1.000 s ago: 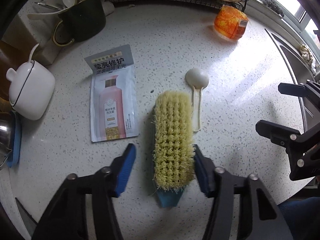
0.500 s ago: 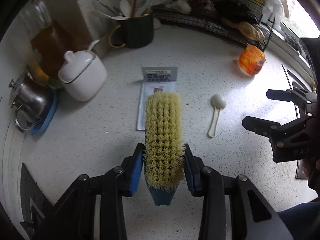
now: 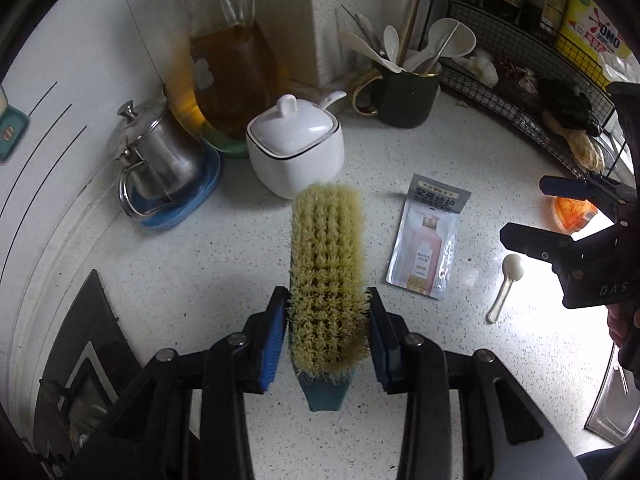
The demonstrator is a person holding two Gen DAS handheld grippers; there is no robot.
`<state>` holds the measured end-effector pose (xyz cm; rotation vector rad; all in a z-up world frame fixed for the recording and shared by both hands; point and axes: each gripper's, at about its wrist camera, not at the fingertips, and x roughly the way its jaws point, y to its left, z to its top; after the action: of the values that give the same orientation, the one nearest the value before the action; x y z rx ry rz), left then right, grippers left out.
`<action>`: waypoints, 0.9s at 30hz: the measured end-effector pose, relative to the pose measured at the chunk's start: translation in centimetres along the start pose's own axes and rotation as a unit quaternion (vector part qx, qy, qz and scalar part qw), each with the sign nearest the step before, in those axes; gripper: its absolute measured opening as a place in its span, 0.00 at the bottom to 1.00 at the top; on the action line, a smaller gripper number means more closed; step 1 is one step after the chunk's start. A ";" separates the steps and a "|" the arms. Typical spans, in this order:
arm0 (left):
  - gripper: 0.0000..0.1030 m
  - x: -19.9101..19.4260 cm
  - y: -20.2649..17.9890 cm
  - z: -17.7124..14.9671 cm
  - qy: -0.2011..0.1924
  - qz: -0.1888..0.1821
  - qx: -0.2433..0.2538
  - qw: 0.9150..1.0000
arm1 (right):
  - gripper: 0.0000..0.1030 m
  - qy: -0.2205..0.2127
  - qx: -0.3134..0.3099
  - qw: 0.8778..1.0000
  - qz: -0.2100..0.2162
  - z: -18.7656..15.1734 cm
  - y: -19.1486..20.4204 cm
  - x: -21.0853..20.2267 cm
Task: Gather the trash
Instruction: 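Grasp the yellow-bristled scrub brush with the left gripper while the right gripper grasps the pink sachet, then carry the scrub brush and pink sachet down over the red bin with both grippers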
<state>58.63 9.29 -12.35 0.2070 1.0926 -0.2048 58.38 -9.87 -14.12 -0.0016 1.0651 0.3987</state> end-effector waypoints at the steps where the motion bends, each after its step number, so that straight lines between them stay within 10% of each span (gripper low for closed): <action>1: 0.34 0.1 0.2 0.2 0.000 0.000 -0.004 1.000 | 0.99 0.001 -0.005 1.000 0.005 0.4 0.0 0.4; 9: 0.34 2.6 0.7 1.4 0.023 -0.005 -0.003 1.000 | 0.54 0.045 -0.040 0.998 0.009 2.3 -0.5 5.5; 19: 0.34 4.4 1.2 2.0 0.036 -0.005 -0.002 0.999 | 0.27 0.073 -0.034 0.996 0.050 3.1 -0.2 9.0; 21: 0.34 4.3 1.1 1.9 0.035 -0.006 -0.003 0.999 | 0.07 0.078 -0.047 0.995 0.051 3.0 0.3 9.4; 27: 0.34 2.9 0.5 1.2 0.022 -0.008 0.000 1.000 | 0.01 0.066 -0.074 0.994 0.043 0.8 2.6 7.0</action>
<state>61.05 9.26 -14.39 0.2026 1.1386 -0.2154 61.21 -5.04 -19.17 -0.1158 1.1664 0.5604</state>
